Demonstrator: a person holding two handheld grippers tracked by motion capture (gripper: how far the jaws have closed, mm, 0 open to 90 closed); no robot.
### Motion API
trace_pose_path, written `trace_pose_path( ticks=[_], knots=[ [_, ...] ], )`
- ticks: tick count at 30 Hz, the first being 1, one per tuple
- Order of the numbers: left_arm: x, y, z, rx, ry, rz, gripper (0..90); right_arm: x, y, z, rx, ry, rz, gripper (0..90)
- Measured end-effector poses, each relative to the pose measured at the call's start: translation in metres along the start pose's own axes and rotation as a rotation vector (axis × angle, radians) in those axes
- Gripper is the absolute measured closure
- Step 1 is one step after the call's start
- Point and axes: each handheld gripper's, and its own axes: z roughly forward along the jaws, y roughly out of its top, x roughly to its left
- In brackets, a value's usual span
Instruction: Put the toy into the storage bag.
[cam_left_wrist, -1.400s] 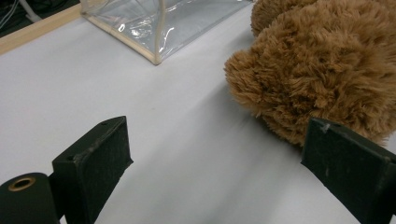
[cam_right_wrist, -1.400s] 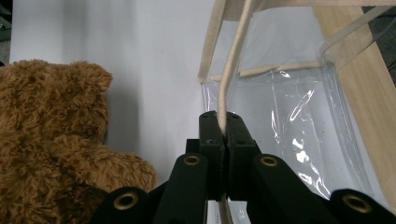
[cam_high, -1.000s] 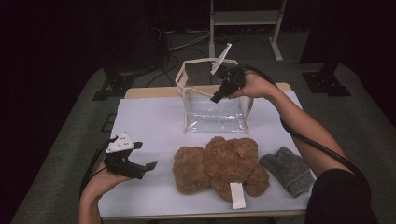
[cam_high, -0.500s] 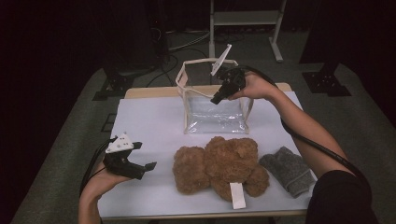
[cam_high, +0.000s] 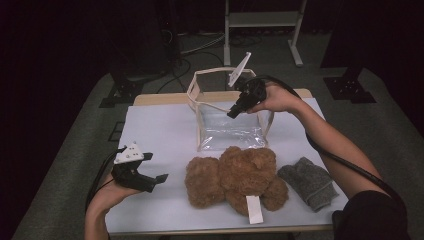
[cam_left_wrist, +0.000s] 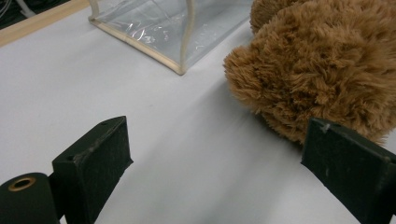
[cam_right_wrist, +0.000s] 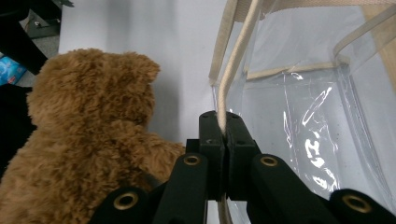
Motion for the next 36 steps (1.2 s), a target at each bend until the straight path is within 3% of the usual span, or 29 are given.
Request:
trace_pose_path(
  ticks=[15, 27, 31, 32, 36],
  knots=[
    [0.000, 0.000, 0.002, 0.003, -0.004, -0.003, 7.0, 0.027, -0.001, 0.001, -0.009, 0.043, -0.030, 87.0],
    [0.000, -0.001, 0.000, 0.004, -0.003, -0.003, 7.0, 0.028, -0.002, 0.002, -0.004, 0.031, -0.008, 86.3],
    [0.000, -0.002, 0.000, 0.002, -0.004, -0.006, 7.0, 0.027, -0.003, -0.002, -0.026, 0.018, 0.027, 66.7],
    [0.000, -0.002, 0.000, 0.002, -0.004, -0.006, 7.0, 0.027, -0.003, -0.002, -0.026, 0.018, 0.027, 66.7],
    [0.001, -0.002, 0.001, 0.005, -0.004, -0.006, 7.0, 0.027, -0.004, -0.011, -0.082, 0.002, 0.044, 48.8]
  ],
)
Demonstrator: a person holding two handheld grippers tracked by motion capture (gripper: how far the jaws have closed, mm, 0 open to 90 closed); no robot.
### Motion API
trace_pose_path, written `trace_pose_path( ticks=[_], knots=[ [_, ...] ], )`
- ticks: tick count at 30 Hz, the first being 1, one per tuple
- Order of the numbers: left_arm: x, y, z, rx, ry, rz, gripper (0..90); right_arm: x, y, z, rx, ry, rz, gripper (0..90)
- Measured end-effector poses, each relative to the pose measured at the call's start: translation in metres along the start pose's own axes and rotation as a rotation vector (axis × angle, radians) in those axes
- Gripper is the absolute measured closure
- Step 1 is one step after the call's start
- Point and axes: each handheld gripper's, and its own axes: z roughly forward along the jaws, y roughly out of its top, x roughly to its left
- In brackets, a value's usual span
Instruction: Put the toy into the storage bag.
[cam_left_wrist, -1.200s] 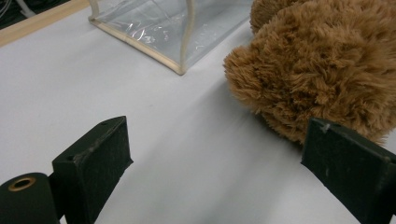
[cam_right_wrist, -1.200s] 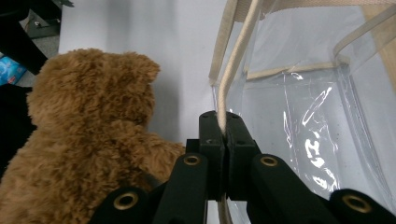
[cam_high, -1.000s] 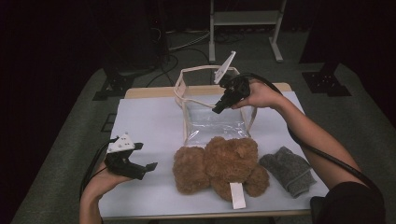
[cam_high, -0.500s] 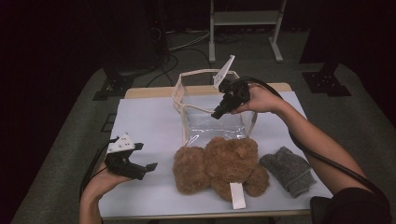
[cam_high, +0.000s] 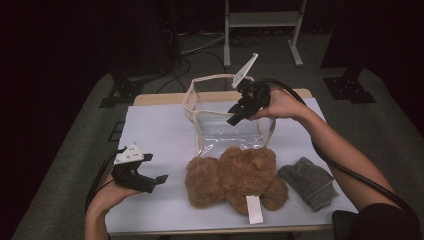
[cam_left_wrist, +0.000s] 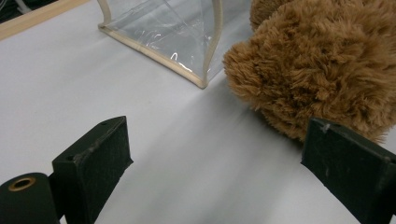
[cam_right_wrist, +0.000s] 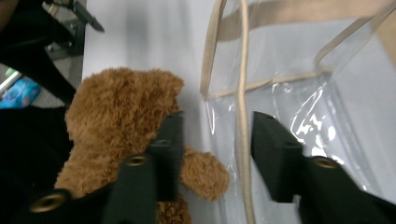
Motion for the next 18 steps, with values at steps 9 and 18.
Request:
trace_pose_path(
  ticks=[9, 18],
  knots=[
    [-0.001, 0.000, -0.001, -0.008, 0.004, 0.000, 7.0, 0.017, 0.001, -0.024, -0.080, -0.061, -0.014, 31.5],
    [-0.001, -0.002, -0.004, -0.006, 0.014, -0.007, 7.0, 0.055, -0.002, -0.034, -0.113, -0.055, -0.081, 28.0]
  ],
)
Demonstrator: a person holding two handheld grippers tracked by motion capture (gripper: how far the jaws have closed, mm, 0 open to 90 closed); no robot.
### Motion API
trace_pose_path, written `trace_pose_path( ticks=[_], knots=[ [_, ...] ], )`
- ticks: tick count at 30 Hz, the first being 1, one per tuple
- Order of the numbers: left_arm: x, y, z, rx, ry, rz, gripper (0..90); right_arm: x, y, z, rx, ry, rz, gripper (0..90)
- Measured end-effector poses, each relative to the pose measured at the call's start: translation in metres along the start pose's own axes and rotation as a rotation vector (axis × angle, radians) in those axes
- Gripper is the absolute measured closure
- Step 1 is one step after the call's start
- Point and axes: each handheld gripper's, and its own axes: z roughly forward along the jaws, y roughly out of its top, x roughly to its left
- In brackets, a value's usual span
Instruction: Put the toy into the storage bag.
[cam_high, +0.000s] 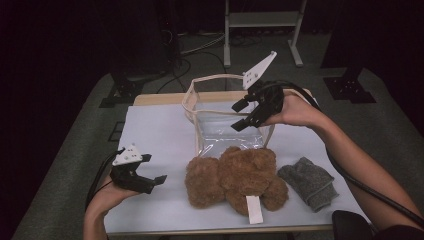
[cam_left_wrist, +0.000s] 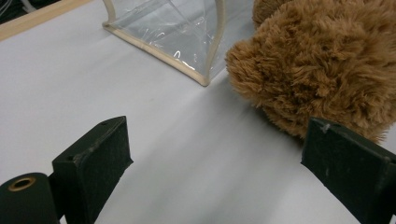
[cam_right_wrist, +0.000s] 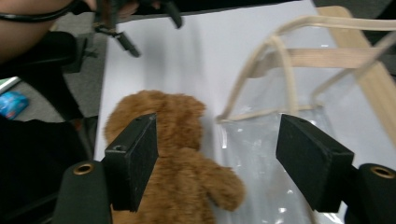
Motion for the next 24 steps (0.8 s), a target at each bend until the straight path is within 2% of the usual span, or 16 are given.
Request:
trace_pose_path(
  ticks=[3, 5, 7, 8, 14, 24],
  knots=[
    [-0.001, 0.000, -0.002, -0.005, 0.005, 0.001, 7.0, 0.016, -0.004, 0.008, 0.014, 0.031, -0.022, 26.2],
    [-0.001, 0.001, -0.003, -0.007, 0.005, 0.002, 7.0, 0.020, -0.005, 0.010, 0.022, 0.040, -0.026, 25.8],
    [-0.002, 0.001, -0.003, -0.008, 0.006, 0.002, 7.0, 0.027, -0.011, 0.021, 0.042, 0.070, -0.022, 25.1],
    [-0.002, 0.001, -0.003, -0.007, 0.006, 0.002, 7.0, 0.027, -0.011, 0.021, 0.042, 0.070, -0.022, 25.1],
    [-0.001, 0.000, -0.003, -0.005, 0.006, -0.003, 7.0, 0.035, -0.026, 0.047, 0.079, 0.115, -0.010, 24.6],
    [0.000, -0.001, -0.004, -0.007, 0.006, -0.005, 7.0, 0.042, -0.040, 0.079, 0.181, 0.120, -0.025, 22.5]
  ],
)
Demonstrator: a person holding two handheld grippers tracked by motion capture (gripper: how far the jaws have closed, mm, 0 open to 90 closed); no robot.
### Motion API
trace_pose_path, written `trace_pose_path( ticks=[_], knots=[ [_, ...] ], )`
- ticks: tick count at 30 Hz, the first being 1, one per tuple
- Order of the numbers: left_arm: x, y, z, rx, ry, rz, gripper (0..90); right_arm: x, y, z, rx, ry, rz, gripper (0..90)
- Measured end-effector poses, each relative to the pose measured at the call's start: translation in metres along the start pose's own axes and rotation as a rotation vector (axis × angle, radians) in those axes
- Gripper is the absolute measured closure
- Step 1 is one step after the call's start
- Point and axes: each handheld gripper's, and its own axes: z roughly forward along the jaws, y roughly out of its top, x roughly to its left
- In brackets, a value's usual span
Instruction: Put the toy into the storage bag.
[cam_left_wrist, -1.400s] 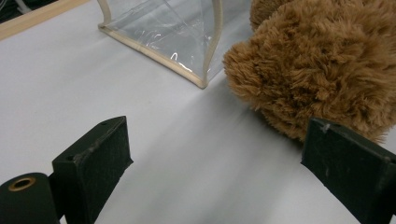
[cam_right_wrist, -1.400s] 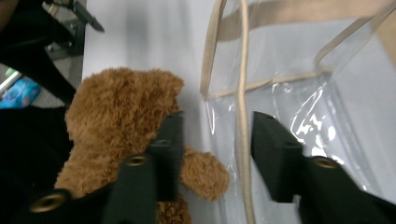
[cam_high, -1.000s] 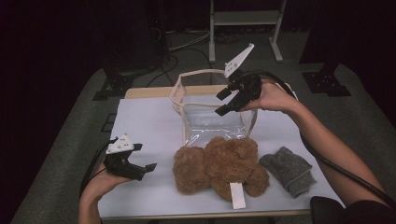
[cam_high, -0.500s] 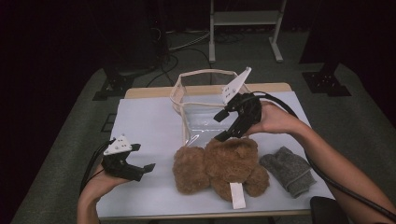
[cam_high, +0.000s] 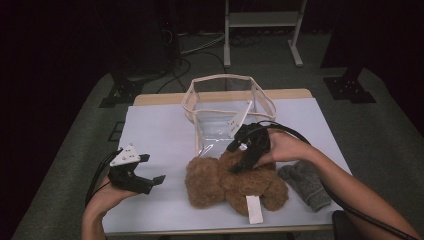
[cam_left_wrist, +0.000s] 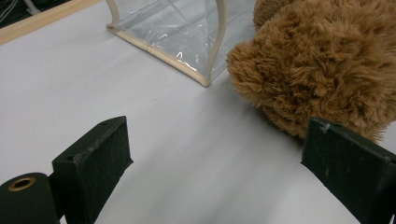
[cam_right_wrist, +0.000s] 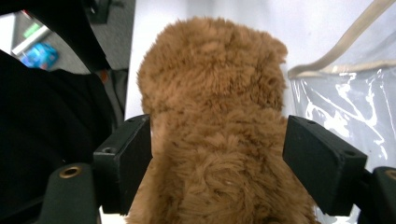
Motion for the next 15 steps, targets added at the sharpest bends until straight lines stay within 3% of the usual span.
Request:
trace_pose_path(
  ticks=[6, 15],
  knots=[
    [0.001, -0.001, 0.000, 0.000, 0.000, -0.004, 7.0, 0.000, -0.005, 0.008, 0.050, -0.015, 0.004, 21.4],
    [0.000, -0.001, 0.002, 0.007, -0.006, -0.005, 7.0, 0.002, -0.018, 0.015, 0.061, -0.023, 0.022, 18.8]
  ],
)
